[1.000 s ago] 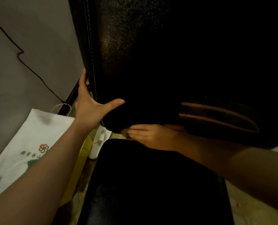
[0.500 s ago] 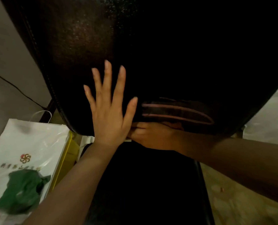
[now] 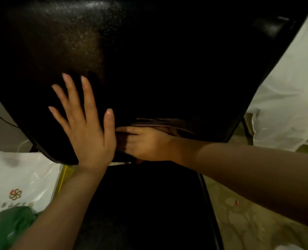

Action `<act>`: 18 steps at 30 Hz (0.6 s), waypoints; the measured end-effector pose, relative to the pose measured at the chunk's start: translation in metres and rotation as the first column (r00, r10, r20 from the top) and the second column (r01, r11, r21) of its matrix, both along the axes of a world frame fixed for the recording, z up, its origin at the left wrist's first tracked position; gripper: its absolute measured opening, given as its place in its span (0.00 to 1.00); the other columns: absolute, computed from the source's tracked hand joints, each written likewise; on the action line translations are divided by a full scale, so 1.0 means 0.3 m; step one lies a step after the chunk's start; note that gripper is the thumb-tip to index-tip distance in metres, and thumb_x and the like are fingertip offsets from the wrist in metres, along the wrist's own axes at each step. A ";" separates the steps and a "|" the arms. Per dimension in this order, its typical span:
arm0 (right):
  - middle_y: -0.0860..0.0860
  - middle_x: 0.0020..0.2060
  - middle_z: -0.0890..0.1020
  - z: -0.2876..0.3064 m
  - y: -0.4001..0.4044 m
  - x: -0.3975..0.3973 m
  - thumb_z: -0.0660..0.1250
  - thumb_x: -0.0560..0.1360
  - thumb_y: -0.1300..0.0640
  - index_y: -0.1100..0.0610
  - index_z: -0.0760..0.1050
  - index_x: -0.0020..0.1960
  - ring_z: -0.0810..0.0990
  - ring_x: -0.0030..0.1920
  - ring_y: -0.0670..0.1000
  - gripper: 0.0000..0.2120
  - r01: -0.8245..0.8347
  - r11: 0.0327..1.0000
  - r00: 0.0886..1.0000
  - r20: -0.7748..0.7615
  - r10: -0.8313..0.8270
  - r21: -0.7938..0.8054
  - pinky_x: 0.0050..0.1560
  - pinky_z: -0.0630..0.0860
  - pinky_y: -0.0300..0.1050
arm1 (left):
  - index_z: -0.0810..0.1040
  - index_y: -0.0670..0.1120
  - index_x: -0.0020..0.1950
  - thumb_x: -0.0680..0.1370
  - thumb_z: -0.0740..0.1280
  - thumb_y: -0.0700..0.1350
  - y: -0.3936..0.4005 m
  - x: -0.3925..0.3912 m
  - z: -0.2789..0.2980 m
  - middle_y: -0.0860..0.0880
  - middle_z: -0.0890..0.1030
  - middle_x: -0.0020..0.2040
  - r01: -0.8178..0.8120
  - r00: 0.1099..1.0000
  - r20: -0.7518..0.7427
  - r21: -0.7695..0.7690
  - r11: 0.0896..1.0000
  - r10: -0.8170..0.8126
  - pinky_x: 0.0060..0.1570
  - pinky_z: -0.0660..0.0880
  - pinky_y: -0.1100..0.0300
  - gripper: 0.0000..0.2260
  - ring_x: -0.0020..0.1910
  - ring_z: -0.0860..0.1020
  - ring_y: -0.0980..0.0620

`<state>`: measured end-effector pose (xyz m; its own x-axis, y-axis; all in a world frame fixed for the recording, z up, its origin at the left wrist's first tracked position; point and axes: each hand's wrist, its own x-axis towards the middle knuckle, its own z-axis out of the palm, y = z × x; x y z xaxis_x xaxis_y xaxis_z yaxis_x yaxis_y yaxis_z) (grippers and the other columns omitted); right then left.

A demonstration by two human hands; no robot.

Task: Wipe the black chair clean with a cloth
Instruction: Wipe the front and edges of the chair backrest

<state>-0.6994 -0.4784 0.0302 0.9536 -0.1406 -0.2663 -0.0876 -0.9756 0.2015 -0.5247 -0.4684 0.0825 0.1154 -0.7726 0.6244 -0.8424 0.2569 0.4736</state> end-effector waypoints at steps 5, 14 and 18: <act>0.47 0.62 0.78 0.067 0.106 -0.340 0.64 0.71 0.52 0.53 0.76 0.63 0.70 0.66 0.48 0.20 0.050 0.816 0.936 -0.258 -0.239 -0.577 0.75 0.39 0.55 | 0.50 0.40 0.75 0.80 0.47 0.54 -0.045 0.023 0.034 0.36 0.50 0.76 -0.006 1.000 -0.023 0.026 1.000 0.006 0.69 0.32 0.61 0.27 0.74 0.44 0.39; 0.56 0.54 0.82 0.088 -0.109 0.174 0.51 0.75 0.61 0.61 0.81 0.55 0.78 0.59 0.55 0.21 0.082 0.785 0.990 0.141 0.007 -0.614 0.65 0.69 0.51 | 0.49 0.40 0.75 0.80 0.46 0.54 -0.038 0.037 0.043 0.36 0.49 0.76 0.021 0.999 -0.049 0.053 0.998 -0.019 0.69 0.32 0.62 0.28 0.74 0.43 0.41; 0.54 0.60 0.79 0.103 -0.027 -0.063 0.57 0.76 0.59 0.58 0.76 0.61 0.75 0.64 0.52 0.17 0.201 0.866 0.976 0.021 -0.216 -0.458 0.70 0.58 0.51 | 0.48 0.43 0.76 0.80 0.46 0.53 -0.035 0.060 0.039 0.39 0.48 0.77 0.059 0.997 -0.055 0.087 0.994 -0.055 0.69 0.32 0.64 0.26 0.75 0.42 0.44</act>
<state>-0.7181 -0.4866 0.0612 0.8810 -0.4479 -0.1526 -0.2656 -0.7350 0.6238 -0.5067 -0.4788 0.0943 0.1004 -0.8309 0.5473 -0.8011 0.2587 0.5397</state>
